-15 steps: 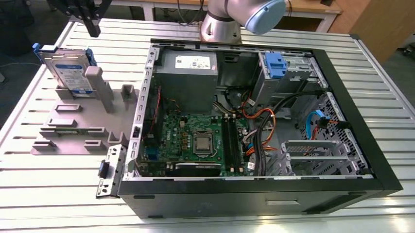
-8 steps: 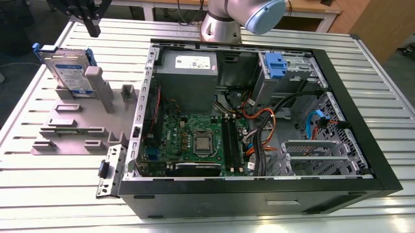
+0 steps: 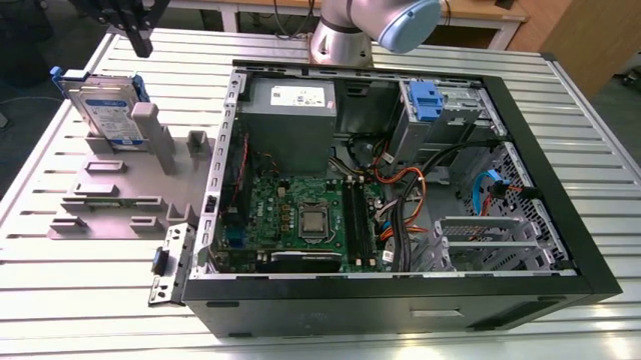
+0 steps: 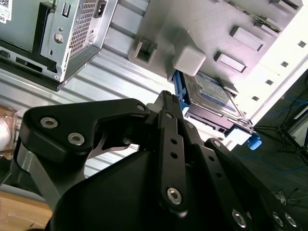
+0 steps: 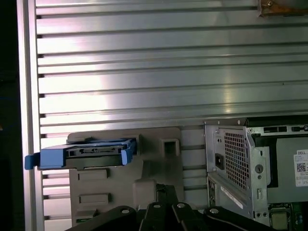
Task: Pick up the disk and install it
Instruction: 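Reach for the disk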
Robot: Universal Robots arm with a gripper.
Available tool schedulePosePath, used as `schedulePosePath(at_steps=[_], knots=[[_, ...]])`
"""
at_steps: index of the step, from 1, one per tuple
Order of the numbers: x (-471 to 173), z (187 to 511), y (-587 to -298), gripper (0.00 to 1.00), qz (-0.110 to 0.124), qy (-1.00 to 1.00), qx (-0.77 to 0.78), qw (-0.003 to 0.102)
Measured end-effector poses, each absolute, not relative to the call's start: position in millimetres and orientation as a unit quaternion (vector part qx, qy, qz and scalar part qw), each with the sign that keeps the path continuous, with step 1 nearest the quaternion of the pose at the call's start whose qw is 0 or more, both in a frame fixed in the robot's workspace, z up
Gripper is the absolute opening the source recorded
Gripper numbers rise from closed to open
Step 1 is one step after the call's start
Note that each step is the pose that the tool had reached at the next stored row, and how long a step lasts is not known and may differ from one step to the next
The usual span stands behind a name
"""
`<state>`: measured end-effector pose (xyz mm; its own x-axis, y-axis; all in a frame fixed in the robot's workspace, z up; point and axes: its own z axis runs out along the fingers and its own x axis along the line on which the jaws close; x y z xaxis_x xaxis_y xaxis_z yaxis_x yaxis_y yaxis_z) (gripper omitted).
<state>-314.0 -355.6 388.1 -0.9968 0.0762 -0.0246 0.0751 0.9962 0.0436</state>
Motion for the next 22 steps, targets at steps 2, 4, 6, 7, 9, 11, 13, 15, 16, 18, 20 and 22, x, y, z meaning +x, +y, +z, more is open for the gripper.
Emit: schedulePosePath(at_steps=[2, 4, 6, 7, 9, 11, 13, 15, 16, 18, 20, 22], knots=[[-318, 388, -356, 0.11, 0.021, 0.999, 0.038, 0.013], [-322, 388, -356, 0.11, 0.021, 0.999, 0.038, 0.013], [-326, 388, -355, 0.11, 0.021, 0.999, 0.038, 0.013], [-328, 388, -355, 0.11, 0.021, 0.999, 0.038, 0.013], [-334, 388, -355, 0.11, 0.021, 0.999, 0.038, 0.013], [-341, 387, -354, 0.11, 0.021, 0.999, 0.038, 0.013], [-347, 387, -353, 0.11, 0.021, 0.999, 0.038, 0.013], [-351, 386, -352, 0.11, 0.021, 0.999, 0.038, 0.012], [-353, 386, -351, 0.11, 0.021, 0.999, 0.038, 0.012], [-358, 386, -351, 0.11, 0.021, 0.999, 0.038, 0.012], [-363, 385, -350, 0.11, 0.020, 0.999, 0.038, 0.012], [-367, 385, -349, 0.11, 0.019, 0.999, 0.038, 0.012]])
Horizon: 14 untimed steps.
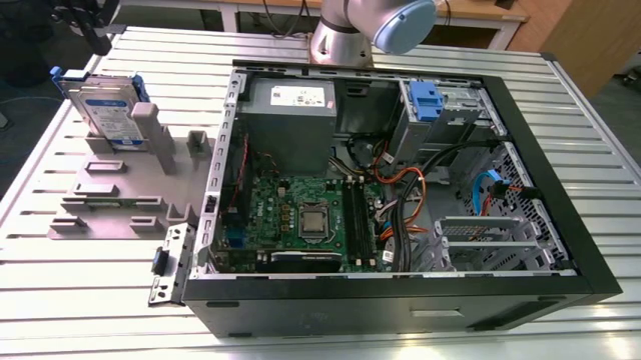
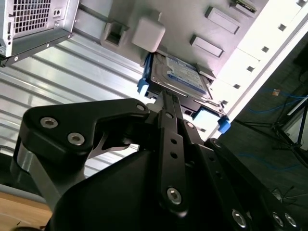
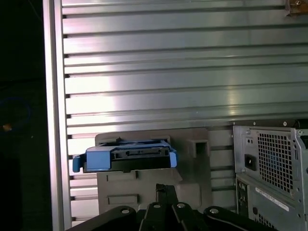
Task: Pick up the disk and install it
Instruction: 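Reach for the disk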
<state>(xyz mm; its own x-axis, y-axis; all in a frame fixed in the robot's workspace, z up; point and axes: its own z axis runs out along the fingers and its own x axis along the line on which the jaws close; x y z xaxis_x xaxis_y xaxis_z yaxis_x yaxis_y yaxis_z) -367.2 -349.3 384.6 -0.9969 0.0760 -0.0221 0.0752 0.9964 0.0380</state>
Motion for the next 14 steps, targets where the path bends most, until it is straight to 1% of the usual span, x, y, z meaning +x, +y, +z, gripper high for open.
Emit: schedulePosePath(at_steps=[14], knots=[[-369.7, 384.1, -349.1, 0.11, 0.018, 0.999, 0.038, 0.011]])
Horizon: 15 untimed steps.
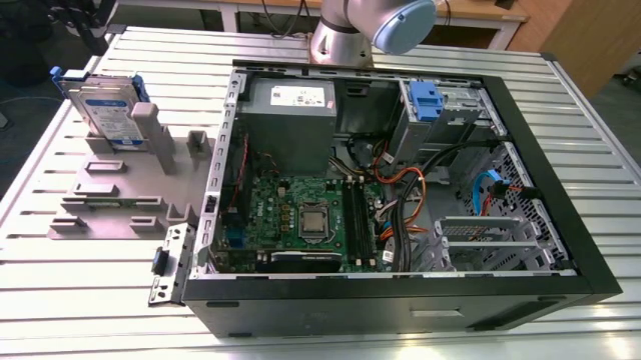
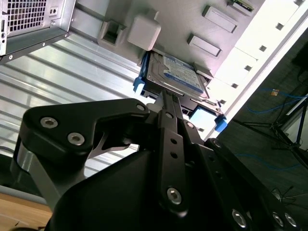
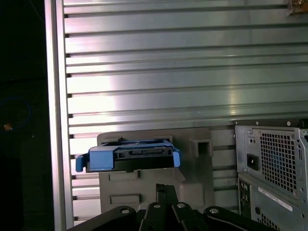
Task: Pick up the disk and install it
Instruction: 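Reach for the disk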
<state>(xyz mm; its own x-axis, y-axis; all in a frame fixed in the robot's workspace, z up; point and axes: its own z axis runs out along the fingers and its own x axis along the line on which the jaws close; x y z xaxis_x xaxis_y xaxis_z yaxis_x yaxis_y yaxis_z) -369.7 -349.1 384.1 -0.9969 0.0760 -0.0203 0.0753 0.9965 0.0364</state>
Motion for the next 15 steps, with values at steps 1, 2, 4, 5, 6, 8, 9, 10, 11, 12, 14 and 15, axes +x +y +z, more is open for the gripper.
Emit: schedulePosePath(at_steps=[1, 2, 4, 5, 6, 8, 9, 10, 11, 12, 14, 15], knots=[[-370, 384, -349, 0.11, 0.018, 0.999, 0.038, 0.010], [-370, 384, -349, 0.11, 0.018, 0.999, 0.038, 0.009], [-370, 384, -349, 0.11, 0.018, 0.999, 0.038, 0.006], [-371, 383, -349, 0.11, 0.018, 0.999, 0.038, 0.005], [-372, 383, -349, 0.11, 0.018, 0.999, 0.038, 0.004], [-376, 382, -349, 0.11, 0.017, 0.999, 0.038, 0.004], [-378, 382, -349, 0.11, 0.017, 0.999, 0.038, 0.004], [-381, 381, -349, 0.11, 0.018, 0.999, 0.038, 0.004], [-384, 381, -349, 0.11, 0.018, 0.999, 0.038, 0.004], [-387, 380, -349, 0.11, 0.017, 0.999, 0.038, 0.004], [-394, 379, -349, 0.11, 0.017, 0.999, 0.038, 0.004], [-398, 378, -349, 0.11, 0.017, 0.999, 0.038, 0.004]])
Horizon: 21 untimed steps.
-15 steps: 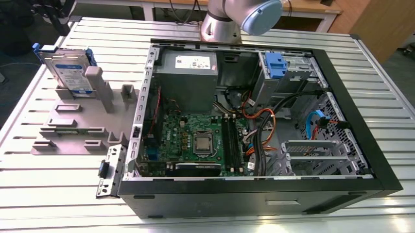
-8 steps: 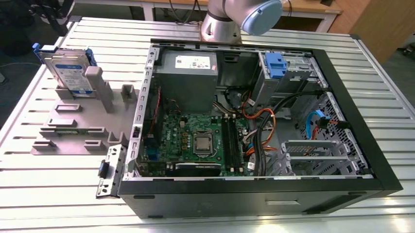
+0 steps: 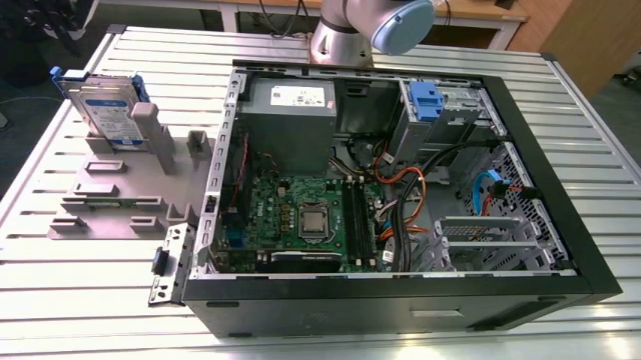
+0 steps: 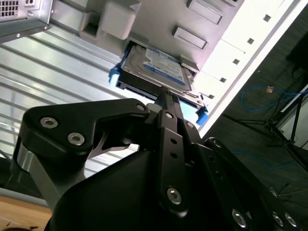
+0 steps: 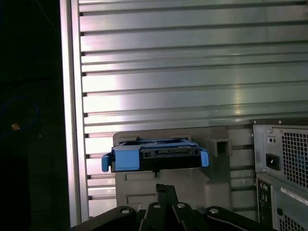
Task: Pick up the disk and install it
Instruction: 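Reach for the disk, then pick up the disk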
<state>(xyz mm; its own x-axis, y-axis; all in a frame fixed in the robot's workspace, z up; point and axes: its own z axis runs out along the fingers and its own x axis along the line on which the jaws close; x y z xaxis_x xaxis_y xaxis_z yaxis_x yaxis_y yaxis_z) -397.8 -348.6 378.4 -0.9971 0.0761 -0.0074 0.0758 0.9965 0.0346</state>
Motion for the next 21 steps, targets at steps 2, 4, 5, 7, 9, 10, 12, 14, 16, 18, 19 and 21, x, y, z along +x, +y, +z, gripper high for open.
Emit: schedulePosePath(at_steps=[2, 4, 5, 7, 9, 10, 12, 14, 16, 18, 19, 21], knots=[[-404, 377, -348, 0.11, 0.017, 0.999, 0.038, 0.004], [-409, 375, -347, 0.11, 0.016, 0.999, 0.038, 0.004], [-412, 374, -346, 0.11, 0.015, 0.999, 0.038, 0.004], [-416, 373, -344, 0.11, 0.014, 0.999, 0.038, 0.005], [-420, 371, -344, 0.11, 0.014, 0.999, 0.038, 0.005], [-422, 370, -343, 0.11, 0.014, 0.999, 0.038, 0.005], [-422, 369, -343, 0.11, 0.014, 0.999, 0.038, 0.005], [-422, 369, -343, 0.11, 0.013, 0.999, 0.038, 0.005], [-422, 368, -343, 0.11, 0.013, 0.999, 0.038, 0.005], [-422, 368, -343, 0.11, 0.013, 0.999, 0.038, 0.005], [-422, 368, -343, 0.11, 0.014, 0.999, 0.038, 0.005], [-422, 368, -343, 0.11, 0.013, 0.999, 0.038, 0.005]])
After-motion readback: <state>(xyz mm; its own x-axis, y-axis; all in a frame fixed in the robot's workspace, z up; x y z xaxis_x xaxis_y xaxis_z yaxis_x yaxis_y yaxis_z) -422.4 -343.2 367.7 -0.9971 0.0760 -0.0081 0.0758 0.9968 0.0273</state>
